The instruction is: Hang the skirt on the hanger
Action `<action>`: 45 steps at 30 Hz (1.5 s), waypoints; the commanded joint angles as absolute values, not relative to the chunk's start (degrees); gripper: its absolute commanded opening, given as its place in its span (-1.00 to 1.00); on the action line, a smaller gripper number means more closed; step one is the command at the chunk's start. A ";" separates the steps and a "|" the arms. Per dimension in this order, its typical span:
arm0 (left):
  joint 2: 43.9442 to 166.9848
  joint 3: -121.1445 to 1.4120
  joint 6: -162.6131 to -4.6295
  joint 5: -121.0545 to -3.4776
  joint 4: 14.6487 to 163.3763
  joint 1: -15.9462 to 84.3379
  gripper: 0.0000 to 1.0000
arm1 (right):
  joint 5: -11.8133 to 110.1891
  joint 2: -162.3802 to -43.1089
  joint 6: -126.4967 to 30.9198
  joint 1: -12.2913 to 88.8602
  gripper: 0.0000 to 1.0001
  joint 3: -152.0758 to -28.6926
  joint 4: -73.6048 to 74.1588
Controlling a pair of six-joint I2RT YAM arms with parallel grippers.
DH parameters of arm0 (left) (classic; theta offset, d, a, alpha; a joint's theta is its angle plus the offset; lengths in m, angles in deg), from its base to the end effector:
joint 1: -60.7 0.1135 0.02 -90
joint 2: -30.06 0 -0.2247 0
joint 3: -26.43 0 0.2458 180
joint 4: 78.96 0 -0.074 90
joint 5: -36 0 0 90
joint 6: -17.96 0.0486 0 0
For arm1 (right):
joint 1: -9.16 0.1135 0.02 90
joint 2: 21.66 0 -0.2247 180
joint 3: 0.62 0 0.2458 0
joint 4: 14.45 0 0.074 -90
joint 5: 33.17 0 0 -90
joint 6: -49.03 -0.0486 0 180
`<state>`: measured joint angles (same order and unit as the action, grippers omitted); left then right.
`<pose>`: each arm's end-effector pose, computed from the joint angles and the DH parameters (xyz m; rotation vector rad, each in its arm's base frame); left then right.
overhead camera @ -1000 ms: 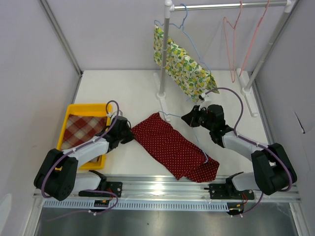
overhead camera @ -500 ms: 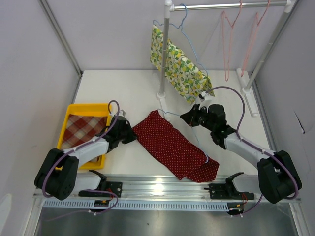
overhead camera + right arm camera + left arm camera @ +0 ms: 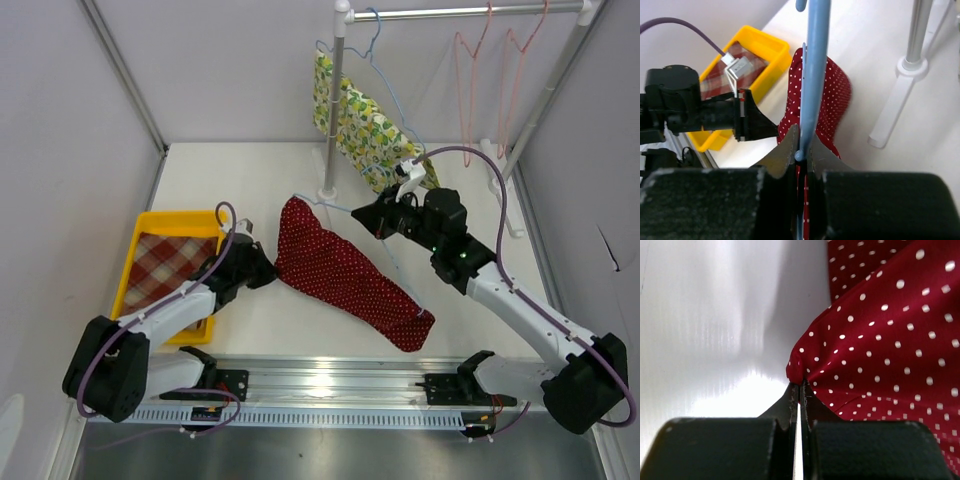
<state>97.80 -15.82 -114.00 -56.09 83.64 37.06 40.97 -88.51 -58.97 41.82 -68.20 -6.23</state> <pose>0.2252 -0.1005 0.1323 -0.3634 2.3733 -0.6038 0.2430 0.1715 0.3075 -0.4392 1.7236 0.8848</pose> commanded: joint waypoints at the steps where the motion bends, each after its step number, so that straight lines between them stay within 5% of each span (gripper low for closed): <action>1: 95.89 -19.33 -112.56 -55.33 83.48 37.58 -1.00 | 40.75 -85.65 -58.03 42.47 -1.00 -73.71 -4.20; 19: 103.10 -30.85 -108.96 -60.84 78.81 46.98 -0.99 | 49.88 -87.58 -50.11 47.65 -1.00 -84.62 9.35; 25: 101.34 -28.22 -108.25 -62.36 79.53 46.90 -0.73 | 51.73 -90.04 -50.82 48.27 -1.00 -86.11 9.00; 29: 99.42 -26.81 -107.46 -65.07 80.67 46.37 -0.15 | 53.48 -91.36 -51.17 49.06 -1.00 -87.87 9.00; 34: 89.93 -29.00 -103.78 -58.33 77.69 36.81 0.13 | 54.63 -94.17 -51.17 49.68 -1.00 -90.60 9.44; 45: 77.87 -30.06 -98.33 -38.13 82.68 2.72 0.19 | 54.72 -98.48 -54.42 50.03 -1.00 -97.81 13.66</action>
